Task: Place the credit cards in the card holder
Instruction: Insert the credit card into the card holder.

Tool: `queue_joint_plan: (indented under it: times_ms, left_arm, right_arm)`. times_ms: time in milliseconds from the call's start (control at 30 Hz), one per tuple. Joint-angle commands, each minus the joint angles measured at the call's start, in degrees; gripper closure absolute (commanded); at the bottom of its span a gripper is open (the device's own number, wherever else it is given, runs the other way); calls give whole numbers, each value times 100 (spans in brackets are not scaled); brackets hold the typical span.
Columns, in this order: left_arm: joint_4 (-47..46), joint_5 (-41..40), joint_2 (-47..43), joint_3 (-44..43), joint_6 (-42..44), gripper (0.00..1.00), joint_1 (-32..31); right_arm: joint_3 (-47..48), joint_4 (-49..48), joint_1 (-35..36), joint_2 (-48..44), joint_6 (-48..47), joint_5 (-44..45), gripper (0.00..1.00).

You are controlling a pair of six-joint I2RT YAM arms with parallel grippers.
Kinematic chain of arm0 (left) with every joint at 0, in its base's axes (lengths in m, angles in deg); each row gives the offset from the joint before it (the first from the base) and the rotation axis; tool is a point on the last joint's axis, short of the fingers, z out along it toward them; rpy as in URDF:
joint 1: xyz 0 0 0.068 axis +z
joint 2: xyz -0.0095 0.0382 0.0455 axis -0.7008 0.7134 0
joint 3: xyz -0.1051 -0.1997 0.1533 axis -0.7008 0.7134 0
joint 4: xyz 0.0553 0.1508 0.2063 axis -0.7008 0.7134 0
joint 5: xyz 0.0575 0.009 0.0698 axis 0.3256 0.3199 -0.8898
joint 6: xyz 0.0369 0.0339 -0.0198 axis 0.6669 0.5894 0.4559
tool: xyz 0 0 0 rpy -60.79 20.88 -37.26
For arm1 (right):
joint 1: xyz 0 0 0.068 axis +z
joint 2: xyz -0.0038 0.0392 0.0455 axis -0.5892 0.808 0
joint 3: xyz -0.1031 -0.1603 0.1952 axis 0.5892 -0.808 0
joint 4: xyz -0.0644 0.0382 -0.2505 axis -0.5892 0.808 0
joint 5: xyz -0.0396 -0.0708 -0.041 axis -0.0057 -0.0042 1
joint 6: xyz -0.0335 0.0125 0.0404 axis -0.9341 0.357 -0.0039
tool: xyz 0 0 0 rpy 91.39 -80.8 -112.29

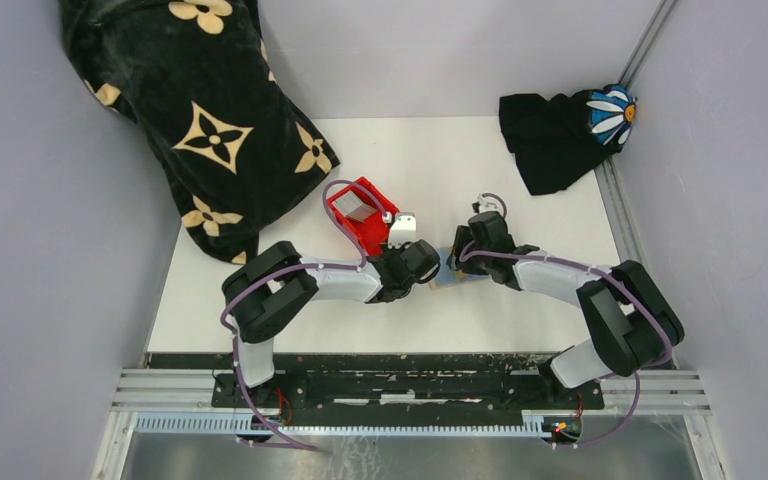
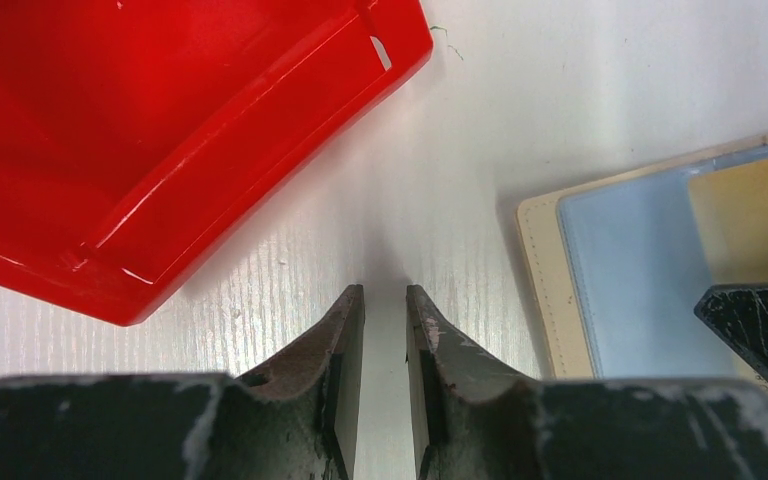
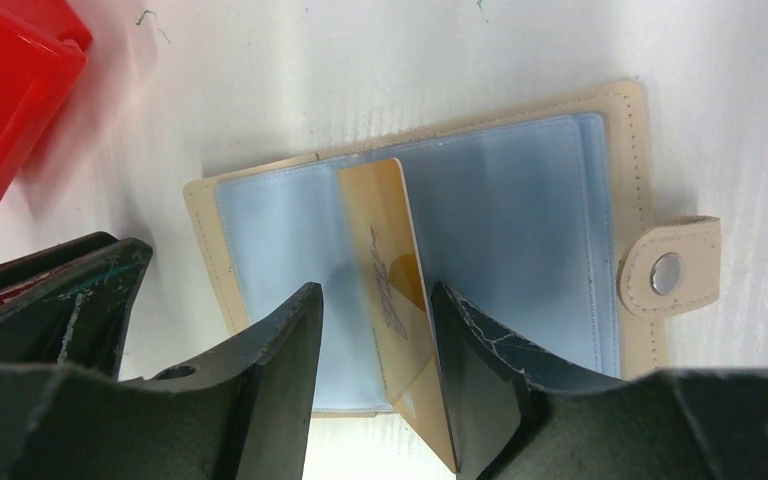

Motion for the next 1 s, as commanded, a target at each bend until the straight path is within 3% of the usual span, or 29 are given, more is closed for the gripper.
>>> queue_joint_plan:
  times_ms: [0,967]
  left_arm:
    - [683,942,561,308,49,72,10]
    - [680,987,632,210,66,72,6]
  right_arm:
    - [-121,428,-45,-182,-127,154,49]
    - [411,921,-51,-708,-736,328,46]
